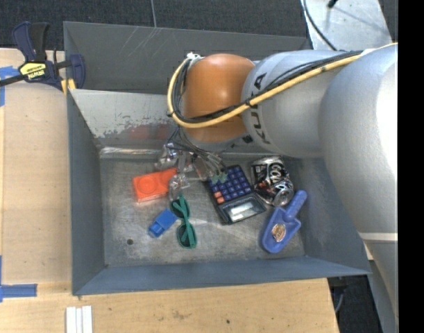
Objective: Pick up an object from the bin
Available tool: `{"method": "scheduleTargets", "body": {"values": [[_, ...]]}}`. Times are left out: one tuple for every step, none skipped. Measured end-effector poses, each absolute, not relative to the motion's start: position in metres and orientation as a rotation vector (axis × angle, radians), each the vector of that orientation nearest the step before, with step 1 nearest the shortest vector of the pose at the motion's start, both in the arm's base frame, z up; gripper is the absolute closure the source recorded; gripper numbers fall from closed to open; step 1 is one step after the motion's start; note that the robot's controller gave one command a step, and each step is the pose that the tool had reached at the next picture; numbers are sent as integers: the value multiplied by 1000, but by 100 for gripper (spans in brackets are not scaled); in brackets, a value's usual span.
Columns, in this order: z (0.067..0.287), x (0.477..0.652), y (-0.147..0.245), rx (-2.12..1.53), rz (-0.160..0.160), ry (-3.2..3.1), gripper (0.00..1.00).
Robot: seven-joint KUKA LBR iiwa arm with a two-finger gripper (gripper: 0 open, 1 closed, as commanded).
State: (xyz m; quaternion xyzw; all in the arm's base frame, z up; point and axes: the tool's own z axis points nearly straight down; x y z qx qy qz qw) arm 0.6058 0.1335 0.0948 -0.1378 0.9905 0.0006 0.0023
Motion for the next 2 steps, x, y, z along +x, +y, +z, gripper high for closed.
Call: {"method": "scheduleTargets", "body": {"values": [[95,606,133,-431,2,3108,100],[231,591,84,-490,0,3099,100]]}}
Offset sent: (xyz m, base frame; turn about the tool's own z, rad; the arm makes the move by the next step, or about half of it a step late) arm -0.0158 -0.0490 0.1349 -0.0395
